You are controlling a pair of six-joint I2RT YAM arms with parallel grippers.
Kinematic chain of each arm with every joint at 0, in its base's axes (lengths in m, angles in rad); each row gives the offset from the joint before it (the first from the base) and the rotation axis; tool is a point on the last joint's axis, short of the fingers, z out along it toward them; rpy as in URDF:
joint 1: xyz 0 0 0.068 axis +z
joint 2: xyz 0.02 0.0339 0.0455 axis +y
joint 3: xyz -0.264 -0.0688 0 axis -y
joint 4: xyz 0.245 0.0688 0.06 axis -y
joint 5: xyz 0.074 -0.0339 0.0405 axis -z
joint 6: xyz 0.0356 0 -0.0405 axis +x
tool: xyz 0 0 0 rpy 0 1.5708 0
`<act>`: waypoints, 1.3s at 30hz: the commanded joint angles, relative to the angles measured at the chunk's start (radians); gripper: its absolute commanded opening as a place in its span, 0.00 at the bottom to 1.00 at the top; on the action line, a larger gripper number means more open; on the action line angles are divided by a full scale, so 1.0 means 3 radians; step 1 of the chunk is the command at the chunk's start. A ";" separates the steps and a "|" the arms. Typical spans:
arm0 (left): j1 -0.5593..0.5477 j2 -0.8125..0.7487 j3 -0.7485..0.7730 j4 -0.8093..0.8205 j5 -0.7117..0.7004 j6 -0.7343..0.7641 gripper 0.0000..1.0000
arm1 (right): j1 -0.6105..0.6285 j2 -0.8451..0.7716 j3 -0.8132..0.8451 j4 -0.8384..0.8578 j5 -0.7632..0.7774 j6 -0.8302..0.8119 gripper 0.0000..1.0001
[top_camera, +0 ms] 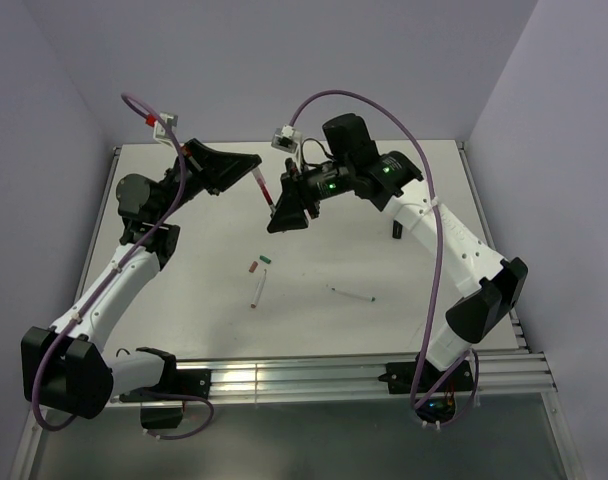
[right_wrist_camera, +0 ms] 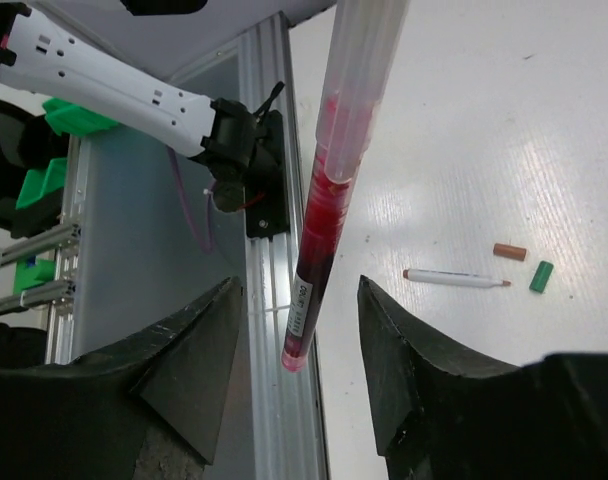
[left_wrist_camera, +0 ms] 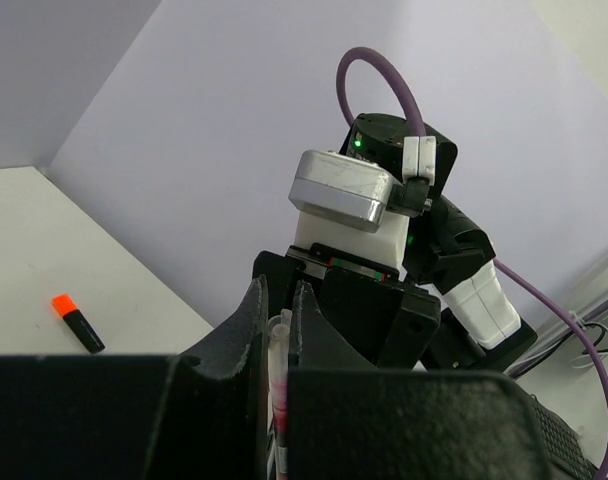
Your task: Insert the pens into the pen caps
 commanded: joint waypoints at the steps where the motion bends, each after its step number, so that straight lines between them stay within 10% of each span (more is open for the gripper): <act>1: 0.0011 -0.0016 0.0002 0.0074 0.0078 -0.0057 0.00 | -0.0040 -0.0051 0.0152 0.0194 -0.0070 0.0036 0.58; 30: -0.0158 0.0009 -0.0172 0.0115 0.0145 -0.0021 0.00 | -0.0214 0.0128 0.0301 0.0476 -0.0269 0.0527 0.42; 39: -0.0163 0.0009 -0.0172 0.0100 0.0124 0.0035 0.00 | -0.0214 0.0127 0.0229 0.0516 -0.0279 0.0552 0.00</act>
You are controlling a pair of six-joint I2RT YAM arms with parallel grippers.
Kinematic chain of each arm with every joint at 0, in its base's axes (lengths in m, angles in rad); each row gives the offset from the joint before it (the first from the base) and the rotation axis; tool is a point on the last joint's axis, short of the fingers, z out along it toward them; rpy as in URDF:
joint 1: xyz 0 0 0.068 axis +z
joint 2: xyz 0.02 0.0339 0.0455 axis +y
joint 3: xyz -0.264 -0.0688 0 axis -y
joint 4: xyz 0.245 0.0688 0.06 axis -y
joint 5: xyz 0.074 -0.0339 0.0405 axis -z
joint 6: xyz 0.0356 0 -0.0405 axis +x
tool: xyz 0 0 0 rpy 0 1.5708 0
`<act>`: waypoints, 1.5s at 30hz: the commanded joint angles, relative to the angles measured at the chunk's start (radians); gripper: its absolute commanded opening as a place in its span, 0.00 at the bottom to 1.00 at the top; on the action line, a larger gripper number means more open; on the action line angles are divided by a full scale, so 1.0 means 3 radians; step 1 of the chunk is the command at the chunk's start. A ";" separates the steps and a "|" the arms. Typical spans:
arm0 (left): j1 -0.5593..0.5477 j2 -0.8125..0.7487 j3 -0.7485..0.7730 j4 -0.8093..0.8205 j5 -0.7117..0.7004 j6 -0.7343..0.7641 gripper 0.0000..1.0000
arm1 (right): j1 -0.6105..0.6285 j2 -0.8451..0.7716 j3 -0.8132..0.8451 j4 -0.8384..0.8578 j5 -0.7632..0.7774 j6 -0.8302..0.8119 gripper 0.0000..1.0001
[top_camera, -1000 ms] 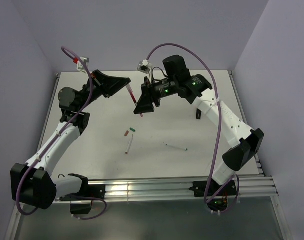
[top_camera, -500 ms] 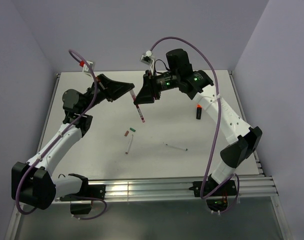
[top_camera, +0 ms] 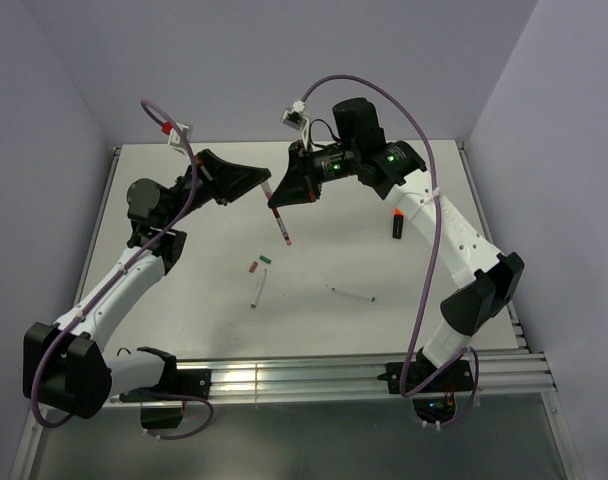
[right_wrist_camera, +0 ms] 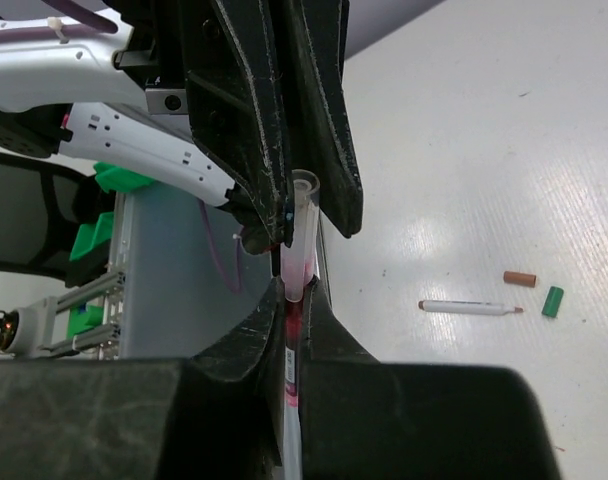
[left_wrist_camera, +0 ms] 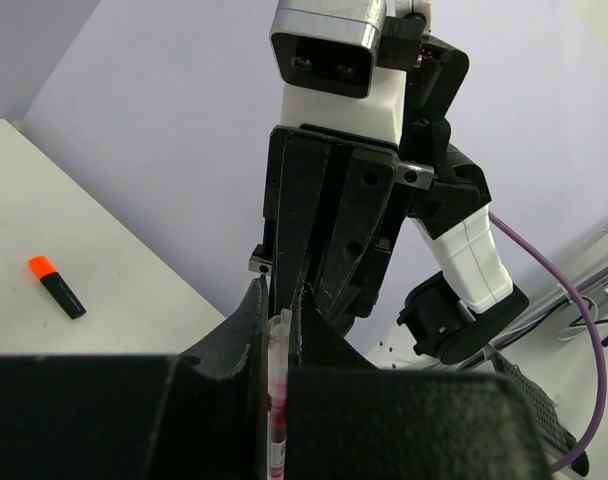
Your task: Insert the pens into the pen caps
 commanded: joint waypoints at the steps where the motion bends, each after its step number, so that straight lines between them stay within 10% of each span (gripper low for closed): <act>1: -0.0015 0.0002 -0.0001 0.0062 0.0011 0.0039 0.02 | -0.0004 -0.0025 -0.0011 0.0208 -0.0067 -0.0016 0.00; 4: -0.0010 0.0007 0.0029 -0.0020 0.0006 0.0090 0.27 | -0.0010 -0.0040 -0.0027 0.0223 -0.0088 -0.0011 0.00; 8: 0.0056 0.0027 0.0096 -0.0295 -0.0004 0.0253 0.83 | -0.0040 -0.0081 -0.0159 0.0223 -0.0062 -0.0037 0.00; 11: 0.0179 0.0017 0.0183 -0.0424 -0.0009 0.0411 0.99 | -0.0152 -0.0143 -0.0308 0.0218 -0.0016 -0.0077 0.00; 26: 0.0547 0.0252 0.1046 -0.3148 -0.1134 0.1696 0.99 | -0.1293 0.0261 -0.0963 -0.0304 0.1988 -0.0604 0.00; 45: 0.0557 0.0272 0.0909 -0.2965 -0.0960 0.1629 1.00 | -0.1671 0.1447 -0.0303 -0.0355 0.2556 -0.0850 0.00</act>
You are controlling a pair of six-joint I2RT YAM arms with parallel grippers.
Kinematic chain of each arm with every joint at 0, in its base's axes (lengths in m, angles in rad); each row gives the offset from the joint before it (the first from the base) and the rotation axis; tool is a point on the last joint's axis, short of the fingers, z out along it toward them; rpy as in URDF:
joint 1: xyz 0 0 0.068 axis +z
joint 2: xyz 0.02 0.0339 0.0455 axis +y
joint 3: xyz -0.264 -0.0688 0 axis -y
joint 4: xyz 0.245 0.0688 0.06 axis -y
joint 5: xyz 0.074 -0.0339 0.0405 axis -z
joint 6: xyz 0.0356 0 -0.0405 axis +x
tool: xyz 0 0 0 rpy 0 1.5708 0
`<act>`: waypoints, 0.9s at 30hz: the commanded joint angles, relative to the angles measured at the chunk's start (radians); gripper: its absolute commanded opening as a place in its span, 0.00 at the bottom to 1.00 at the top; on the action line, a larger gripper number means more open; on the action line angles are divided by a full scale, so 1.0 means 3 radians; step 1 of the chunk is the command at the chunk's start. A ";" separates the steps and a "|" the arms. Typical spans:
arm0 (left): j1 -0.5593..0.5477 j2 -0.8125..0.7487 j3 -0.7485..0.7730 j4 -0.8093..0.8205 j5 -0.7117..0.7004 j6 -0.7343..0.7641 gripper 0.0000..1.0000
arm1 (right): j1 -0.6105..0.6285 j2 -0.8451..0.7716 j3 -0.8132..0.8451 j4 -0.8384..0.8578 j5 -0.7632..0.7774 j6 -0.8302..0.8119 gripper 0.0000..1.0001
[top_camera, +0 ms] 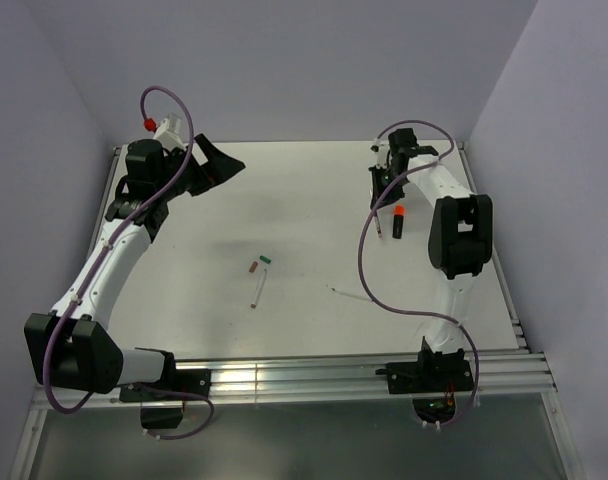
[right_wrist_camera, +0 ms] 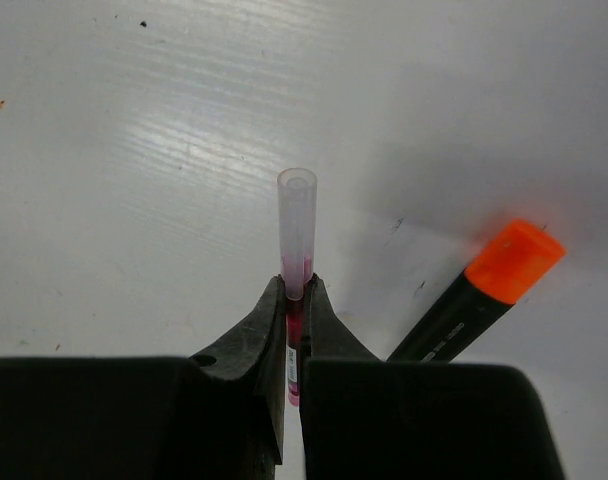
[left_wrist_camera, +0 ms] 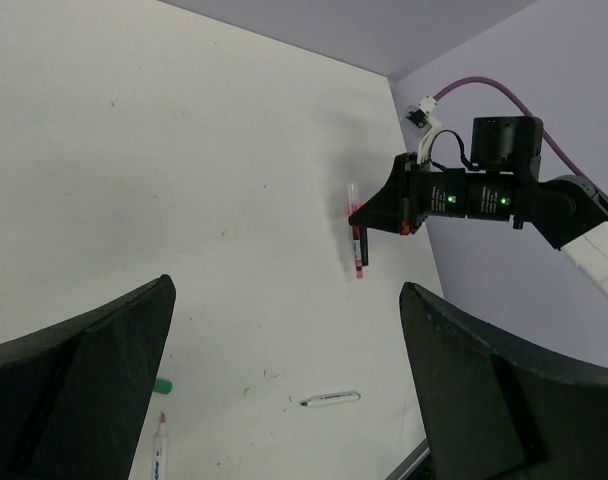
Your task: Insert the pens into the pen caps
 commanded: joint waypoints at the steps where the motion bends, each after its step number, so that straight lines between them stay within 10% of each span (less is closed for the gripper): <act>1: 0.0000 -0.0076 0.0007 0.0107 0.0071 0.0032 0.99 | -0.0026 0.0084 0.0217 0.0010 0.0129 -0.0157 0.00; 27: 0.0005 -0.0066 -0.0003 0.0158 0.0183 -0.0004 1.00 | -0.0031 0.0263 0.0110 0.0174 0.0568 -0.0560 0.00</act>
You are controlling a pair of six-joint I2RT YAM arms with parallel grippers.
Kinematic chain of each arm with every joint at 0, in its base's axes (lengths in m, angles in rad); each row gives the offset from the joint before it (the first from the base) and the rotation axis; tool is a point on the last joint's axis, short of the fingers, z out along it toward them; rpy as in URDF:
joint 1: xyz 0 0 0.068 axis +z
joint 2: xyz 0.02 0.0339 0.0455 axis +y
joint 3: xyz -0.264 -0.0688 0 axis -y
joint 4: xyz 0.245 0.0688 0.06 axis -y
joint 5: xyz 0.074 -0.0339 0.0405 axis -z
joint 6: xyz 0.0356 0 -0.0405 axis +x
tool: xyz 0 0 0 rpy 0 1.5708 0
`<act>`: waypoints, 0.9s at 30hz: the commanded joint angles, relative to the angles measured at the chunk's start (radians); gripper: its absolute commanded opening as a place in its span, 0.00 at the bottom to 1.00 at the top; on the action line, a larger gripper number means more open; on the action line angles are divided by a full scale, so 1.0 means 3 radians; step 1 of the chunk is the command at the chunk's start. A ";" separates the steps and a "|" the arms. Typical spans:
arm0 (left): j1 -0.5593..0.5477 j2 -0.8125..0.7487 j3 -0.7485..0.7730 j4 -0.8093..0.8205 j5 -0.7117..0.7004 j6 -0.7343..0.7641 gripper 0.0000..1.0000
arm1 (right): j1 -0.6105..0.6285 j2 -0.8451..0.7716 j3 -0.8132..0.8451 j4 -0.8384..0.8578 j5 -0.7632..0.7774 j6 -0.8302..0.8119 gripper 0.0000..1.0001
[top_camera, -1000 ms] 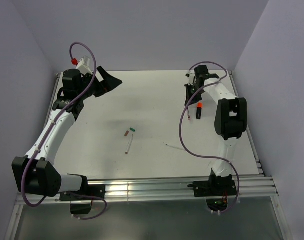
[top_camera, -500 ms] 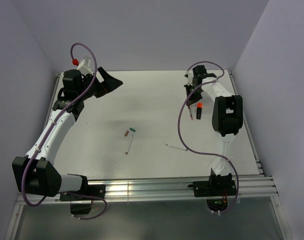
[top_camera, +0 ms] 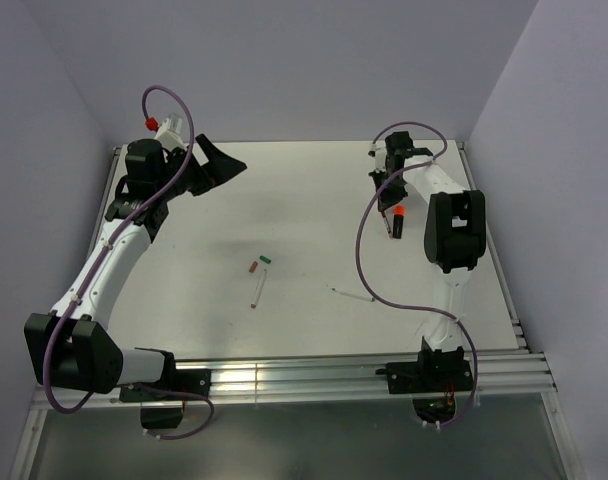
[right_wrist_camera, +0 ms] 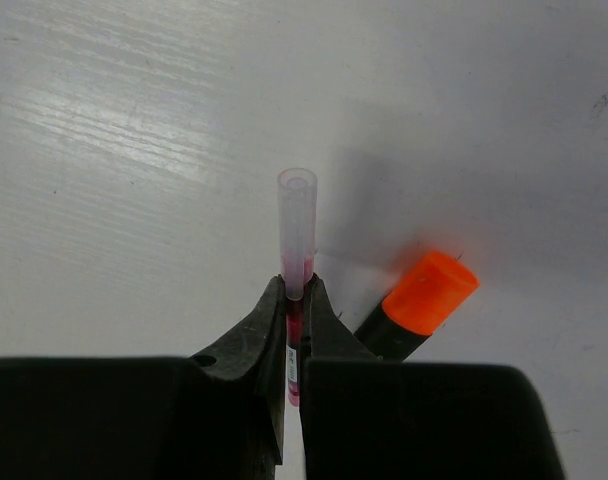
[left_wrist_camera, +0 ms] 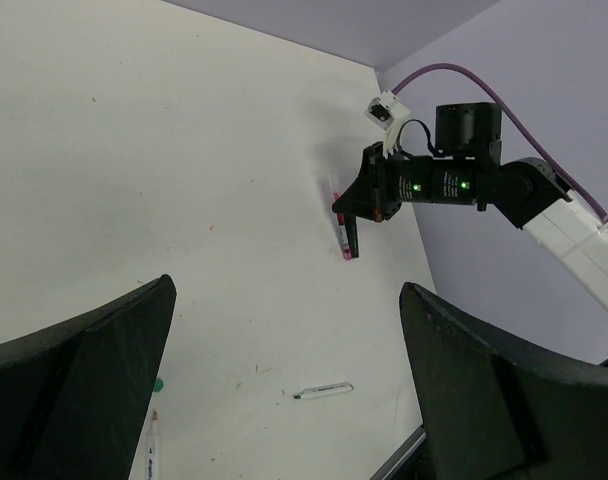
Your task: Insert the pens into the pen caps
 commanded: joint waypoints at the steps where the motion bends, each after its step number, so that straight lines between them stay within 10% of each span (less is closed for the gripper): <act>1: 0.0005 -0.0066 0.0002 0.0143 0.0070 0.0011 0.99 | -0.0018 -0.0011 -0.0043 0.0115 0.0164 -0.0127 0.00; 27: 0.0005 -0.0004 0.0048 0.0112 0.0075 -0.0035 1.00 | -0.0028 0.0203 0.0126 -0.0063 0.0113 0.0353 0.00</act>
